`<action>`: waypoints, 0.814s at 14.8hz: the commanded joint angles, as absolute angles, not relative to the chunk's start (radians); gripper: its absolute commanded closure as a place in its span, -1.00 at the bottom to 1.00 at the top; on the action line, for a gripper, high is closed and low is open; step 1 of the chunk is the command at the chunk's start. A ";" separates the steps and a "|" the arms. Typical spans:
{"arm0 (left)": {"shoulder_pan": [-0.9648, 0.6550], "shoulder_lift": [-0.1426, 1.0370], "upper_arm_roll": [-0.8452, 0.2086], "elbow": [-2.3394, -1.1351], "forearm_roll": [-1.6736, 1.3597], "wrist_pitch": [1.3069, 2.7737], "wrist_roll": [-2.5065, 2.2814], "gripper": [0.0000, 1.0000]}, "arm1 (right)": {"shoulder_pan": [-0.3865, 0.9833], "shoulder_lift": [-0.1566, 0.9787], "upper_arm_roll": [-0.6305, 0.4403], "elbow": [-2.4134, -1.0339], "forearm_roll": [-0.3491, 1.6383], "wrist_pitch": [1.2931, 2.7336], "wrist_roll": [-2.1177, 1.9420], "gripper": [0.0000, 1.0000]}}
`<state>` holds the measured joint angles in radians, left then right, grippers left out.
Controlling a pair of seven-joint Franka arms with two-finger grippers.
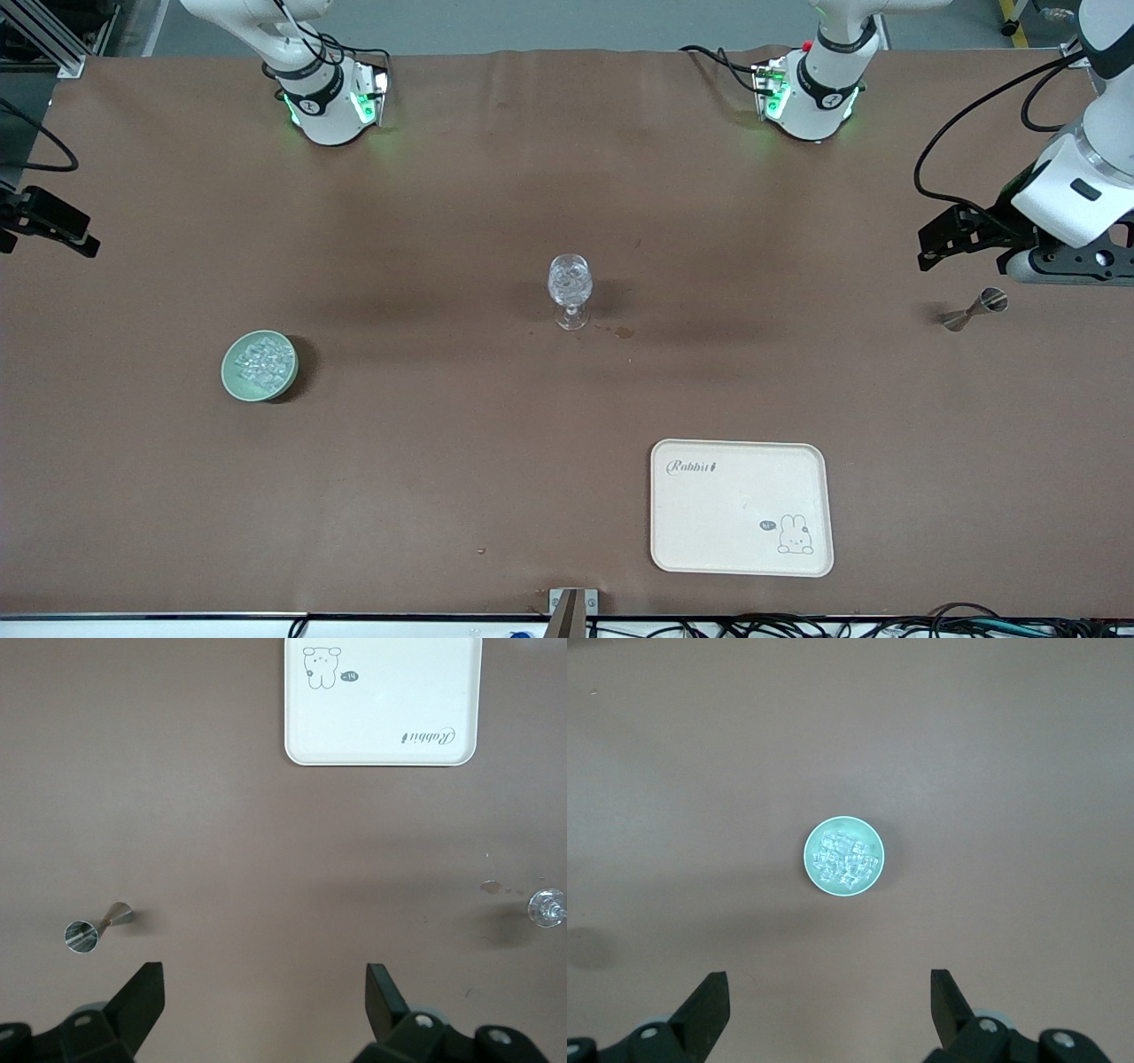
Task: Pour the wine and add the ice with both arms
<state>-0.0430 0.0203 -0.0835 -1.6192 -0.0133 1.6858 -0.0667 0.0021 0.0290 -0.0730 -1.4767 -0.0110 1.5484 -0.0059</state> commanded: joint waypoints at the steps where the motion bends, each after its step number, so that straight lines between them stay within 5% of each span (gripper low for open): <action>1: -0.040 0.005 -0.060 -1.631 0.005 1.642 -0.080 -1.00 | -0.003 0.005 -0.072 -1.497 0.005 1.548 -0.015 -1.00; 7: -0.048 0.029 0.115 -1.628 -0.012 1.585 -0.155 -1.00 | 0.003 0.014 -0.071 -1.551 0.003 1.572 -0.018 -1.00; 12: -0.049 0.101 0.363 -1.629 -0.119 1.532 -0.152 -1.00 | 0.009 0.078 -0.069 -1.739 0.000 1.799 -0.020 -1.00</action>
